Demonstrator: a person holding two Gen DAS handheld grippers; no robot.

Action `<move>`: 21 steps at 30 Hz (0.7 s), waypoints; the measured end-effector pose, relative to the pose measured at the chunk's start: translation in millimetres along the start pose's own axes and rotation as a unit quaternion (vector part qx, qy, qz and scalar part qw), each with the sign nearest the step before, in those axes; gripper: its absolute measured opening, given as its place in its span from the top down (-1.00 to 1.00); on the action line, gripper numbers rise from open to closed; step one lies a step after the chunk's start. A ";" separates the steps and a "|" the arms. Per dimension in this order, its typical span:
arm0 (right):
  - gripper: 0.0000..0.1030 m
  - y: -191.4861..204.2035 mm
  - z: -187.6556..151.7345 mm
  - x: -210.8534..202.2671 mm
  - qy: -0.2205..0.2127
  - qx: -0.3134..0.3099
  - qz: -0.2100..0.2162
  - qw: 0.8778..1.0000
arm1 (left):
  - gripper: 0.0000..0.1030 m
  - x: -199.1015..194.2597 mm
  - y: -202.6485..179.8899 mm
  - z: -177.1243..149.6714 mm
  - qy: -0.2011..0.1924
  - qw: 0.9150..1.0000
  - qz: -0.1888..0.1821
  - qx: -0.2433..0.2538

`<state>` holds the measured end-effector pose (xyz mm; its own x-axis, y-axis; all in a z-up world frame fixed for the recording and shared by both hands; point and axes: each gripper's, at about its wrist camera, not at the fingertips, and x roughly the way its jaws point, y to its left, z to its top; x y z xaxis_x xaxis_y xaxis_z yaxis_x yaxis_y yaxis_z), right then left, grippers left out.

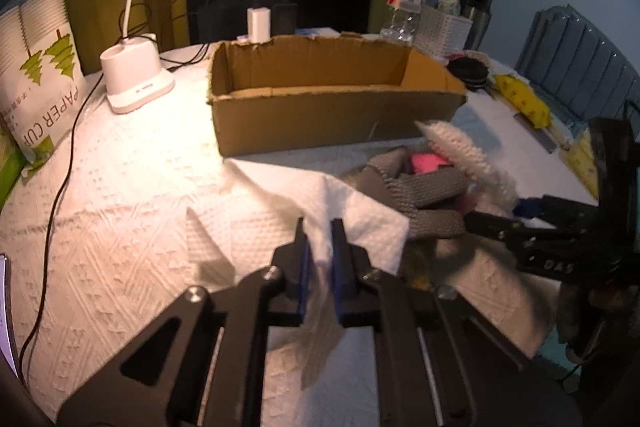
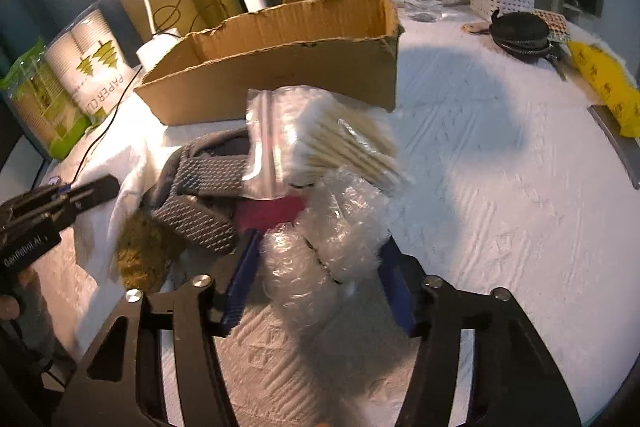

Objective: Organize soft objects
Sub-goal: 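Grasp the white towel with the left tool while the right tool grasps the bubble wrap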

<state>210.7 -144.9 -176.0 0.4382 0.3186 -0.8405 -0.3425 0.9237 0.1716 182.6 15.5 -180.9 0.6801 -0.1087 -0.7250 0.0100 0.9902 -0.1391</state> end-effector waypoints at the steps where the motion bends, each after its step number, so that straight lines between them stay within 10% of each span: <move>1: -0.09 1.0 -0.5 -1.6 -0.002 -0.001 0.000 1.000 | 0.84 -3.0 -0.5 0.4 -0.004 1.000 -0.004 -0.002; 21: -0.06 7.5 36.0 -100.9 -0.119 -0.035 -0.055 0.991 | 0.85 -99.2 2.3 52.6 -0.157 0.986 -0.053 0.006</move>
<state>193.9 -162.5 -71.4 0.6565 0.2658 -0.7059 -0.3355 0.9411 0.0423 153.7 33.1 -73.8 0.8684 -0.1805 -0.4618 0.1000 0.9760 -0.1934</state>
